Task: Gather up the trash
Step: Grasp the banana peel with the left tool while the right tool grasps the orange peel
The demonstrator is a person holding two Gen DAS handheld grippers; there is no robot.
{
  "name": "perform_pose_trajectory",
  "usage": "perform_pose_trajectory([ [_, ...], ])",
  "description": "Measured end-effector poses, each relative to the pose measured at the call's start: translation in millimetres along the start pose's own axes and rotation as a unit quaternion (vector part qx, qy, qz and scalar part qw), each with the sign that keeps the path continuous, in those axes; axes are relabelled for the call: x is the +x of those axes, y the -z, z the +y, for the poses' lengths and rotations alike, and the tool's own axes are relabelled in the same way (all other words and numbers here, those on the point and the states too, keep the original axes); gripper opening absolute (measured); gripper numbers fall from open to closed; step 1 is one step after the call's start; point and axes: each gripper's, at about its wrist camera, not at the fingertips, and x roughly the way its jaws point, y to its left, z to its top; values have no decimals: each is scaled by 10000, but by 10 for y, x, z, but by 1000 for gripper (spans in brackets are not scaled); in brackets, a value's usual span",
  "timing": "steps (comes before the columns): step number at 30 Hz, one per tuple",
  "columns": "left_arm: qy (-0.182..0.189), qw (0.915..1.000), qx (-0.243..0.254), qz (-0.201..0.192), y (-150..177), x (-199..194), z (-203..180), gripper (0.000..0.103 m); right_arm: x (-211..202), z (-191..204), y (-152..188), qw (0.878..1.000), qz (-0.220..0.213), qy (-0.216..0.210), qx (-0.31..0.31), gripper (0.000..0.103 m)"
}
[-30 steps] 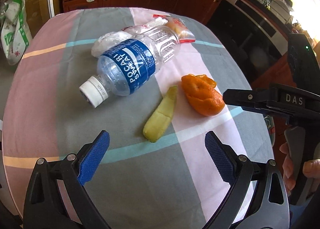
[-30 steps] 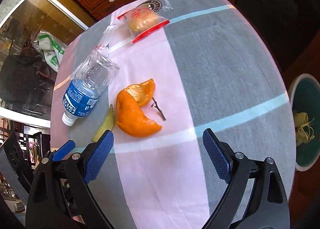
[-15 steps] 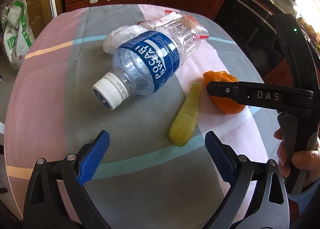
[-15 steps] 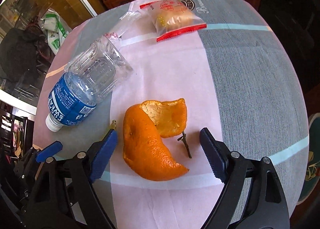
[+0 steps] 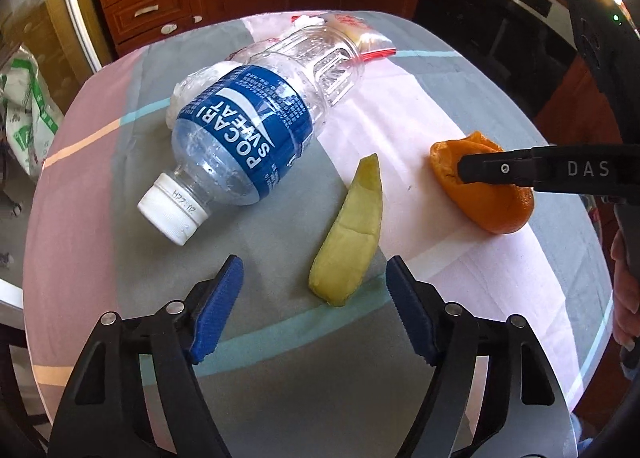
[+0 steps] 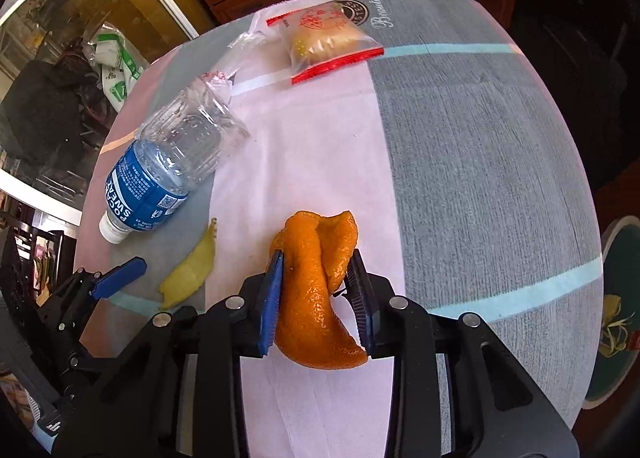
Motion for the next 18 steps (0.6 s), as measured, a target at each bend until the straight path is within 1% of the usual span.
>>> perform_pose_trajectory([
  [1,-80,9999,112,-18,3,8,-25,67,-4,-49,16,9999,24,-54,82,31],
  [4,47,9994,340,-68,19,-53,-101,25,-17,-115,75,9997,47,-152,188,32],
  [5,70,9994,326,-44,19,-66,-110,23,-22,-132,96,9996,49,-174,209,32],
  [7,246,9996,115,15,19,-81,-93,22,-27,-119,123,9996,26,-195,211,32],
  [10,640,9974,-301,140,9,-97,-48,22,-33,-101,128,9993,4,-281,245,29],
  [13,743,9962,-421,174,7,-142,-87,22,-95,-103,157,9991,-23,-347,241,28],
  [18,825,9956,-415,138,-36,-255,-243,22,-261,-173,221,9986,-140,-401,328,28],
])
